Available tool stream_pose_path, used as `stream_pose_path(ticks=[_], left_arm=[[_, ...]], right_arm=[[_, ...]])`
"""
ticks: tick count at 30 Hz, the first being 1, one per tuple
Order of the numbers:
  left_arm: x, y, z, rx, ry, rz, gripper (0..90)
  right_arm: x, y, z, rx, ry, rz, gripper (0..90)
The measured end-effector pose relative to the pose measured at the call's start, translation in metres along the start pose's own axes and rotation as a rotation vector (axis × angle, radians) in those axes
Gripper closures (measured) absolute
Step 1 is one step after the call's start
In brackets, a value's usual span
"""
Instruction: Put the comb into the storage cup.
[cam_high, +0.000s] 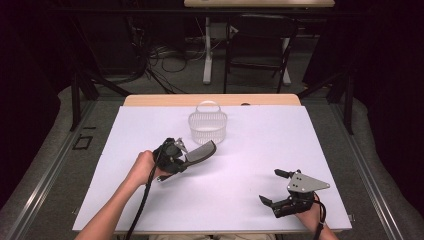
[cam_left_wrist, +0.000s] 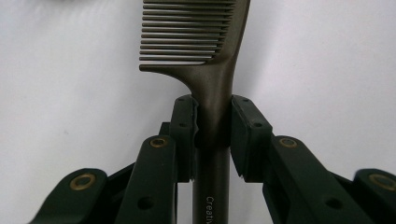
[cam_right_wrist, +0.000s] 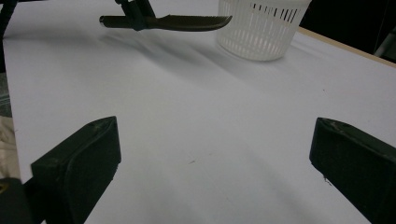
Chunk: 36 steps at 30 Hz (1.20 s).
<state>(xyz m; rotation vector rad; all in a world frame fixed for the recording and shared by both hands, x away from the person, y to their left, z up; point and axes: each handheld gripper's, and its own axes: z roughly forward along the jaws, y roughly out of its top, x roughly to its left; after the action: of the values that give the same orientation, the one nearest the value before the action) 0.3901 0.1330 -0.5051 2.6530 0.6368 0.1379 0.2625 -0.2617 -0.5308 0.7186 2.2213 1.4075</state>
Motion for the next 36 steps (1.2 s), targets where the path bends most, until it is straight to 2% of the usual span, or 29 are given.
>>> stream_pose_path(ticks=[21,36], left_arm=[[-0.004,-0.019,-0.008,-0.162,0.023,-0.057,72.3],[-0.005,-0.026,-0.014,-0.206,0.027,-0.071,72.3]], right_arm=[[-0.001,-0.001,0.000,0.006,-0.003,0.006,1.6],[-0.001,-0.001,0.000,0.008,-0.004,0.011,1.6]])
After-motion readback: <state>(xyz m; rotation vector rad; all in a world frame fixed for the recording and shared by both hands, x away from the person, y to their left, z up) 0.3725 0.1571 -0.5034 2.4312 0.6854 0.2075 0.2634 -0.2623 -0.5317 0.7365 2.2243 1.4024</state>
